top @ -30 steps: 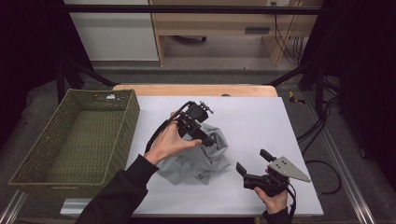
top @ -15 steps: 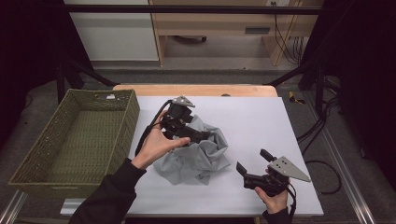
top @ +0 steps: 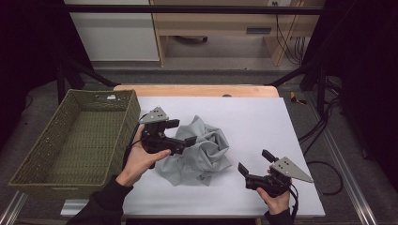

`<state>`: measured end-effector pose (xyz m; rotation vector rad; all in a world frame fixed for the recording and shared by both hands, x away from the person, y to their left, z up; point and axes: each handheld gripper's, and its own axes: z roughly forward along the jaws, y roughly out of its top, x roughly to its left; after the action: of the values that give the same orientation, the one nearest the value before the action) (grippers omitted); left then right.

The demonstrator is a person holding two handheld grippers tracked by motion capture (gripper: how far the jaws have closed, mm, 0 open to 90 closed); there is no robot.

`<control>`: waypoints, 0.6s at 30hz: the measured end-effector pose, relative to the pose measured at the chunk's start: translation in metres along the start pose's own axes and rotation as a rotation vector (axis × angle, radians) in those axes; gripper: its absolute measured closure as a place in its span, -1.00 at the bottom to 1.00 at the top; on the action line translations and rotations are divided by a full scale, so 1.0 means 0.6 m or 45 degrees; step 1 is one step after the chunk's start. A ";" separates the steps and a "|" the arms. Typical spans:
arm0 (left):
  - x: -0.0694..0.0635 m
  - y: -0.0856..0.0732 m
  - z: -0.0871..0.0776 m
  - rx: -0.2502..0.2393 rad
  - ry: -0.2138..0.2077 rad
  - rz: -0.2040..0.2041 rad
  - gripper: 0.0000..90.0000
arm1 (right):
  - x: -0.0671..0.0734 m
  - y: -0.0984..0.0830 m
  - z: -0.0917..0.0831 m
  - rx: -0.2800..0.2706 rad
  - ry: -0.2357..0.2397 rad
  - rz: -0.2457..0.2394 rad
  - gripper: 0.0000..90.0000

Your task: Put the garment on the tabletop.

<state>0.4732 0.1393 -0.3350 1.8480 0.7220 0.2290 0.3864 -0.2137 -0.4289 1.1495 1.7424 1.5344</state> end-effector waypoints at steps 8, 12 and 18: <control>0.007 -0.047 -0.034 -0.040 0.053 0.023 -0.88 | 0.001 0.001 -0.001 0.002 0.002 0.005 -1.00; 0.008 -0.071 -0.054 -0.088 0.090 0.013 -0.87 | 0.001 0.001 -0.002 0.000 0.006 -0.005 -1.00; 0.008 -0.113 -0.073 -0.114 0.102 -0.018 -0.87 | 0.002 0.001 -0.003 -0.001 0.008 -0.003 -1.00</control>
<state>0.4313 0.1917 -0.3796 1.7565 0.7676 0.3227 0.3845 -0.2137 -0.4278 1.1434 1.7468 1.5389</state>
